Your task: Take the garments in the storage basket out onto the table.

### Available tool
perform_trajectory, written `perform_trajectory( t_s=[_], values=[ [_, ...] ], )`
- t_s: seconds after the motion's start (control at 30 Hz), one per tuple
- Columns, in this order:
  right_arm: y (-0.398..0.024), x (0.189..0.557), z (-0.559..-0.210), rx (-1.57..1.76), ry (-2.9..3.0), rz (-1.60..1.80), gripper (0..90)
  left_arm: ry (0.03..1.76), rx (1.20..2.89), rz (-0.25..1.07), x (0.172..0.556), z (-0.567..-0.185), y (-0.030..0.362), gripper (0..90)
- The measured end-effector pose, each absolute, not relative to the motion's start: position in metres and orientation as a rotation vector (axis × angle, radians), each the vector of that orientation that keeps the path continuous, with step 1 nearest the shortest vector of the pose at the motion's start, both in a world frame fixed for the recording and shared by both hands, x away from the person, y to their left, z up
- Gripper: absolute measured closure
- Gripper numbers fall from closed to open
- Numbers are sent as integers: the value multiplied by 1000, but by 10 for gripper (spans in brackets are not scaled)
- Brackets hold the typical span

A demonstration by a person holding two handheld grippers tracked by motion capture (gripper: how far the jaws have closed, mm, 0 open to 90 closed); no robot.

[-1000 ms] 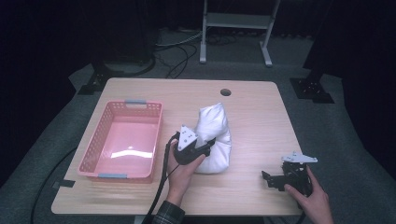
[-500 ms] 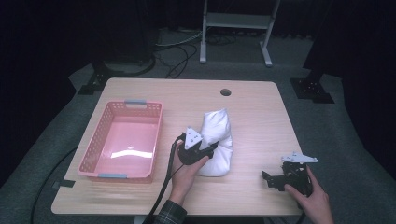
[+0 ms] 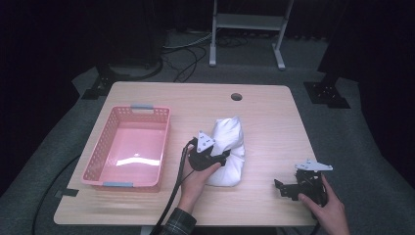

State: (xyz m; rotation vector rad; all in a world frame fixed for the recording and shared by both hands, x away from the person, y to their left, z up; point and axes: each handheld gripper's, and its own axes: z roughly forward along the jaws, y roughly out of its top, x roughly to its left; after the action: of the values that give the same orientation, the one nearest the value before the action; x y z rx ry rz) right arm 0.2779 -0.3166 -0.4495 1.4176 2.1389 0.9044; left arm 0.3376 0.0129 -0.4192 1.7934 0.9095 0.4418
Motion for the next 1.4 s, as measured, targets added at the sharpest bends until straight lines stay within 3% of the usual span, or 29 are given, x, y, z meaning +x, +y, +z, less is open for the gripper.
perform_trajectory(
  t_s=[0.37, 0.73, 1.4],
  values=[
    [-317, 278, -450, 1417, 2139, 905, 0, 951, 1810, 431, 342, -422, 11, 264],
    [-317, 278, -450, 1417, 2139, 904, 0, 965, 1790, 444, 342, -421, 10, 29],
    [-317, 278, -450, 1417, 2139, 904, 0, 931, 1740, 464, 329, -407, 22, 26]
  ],
)
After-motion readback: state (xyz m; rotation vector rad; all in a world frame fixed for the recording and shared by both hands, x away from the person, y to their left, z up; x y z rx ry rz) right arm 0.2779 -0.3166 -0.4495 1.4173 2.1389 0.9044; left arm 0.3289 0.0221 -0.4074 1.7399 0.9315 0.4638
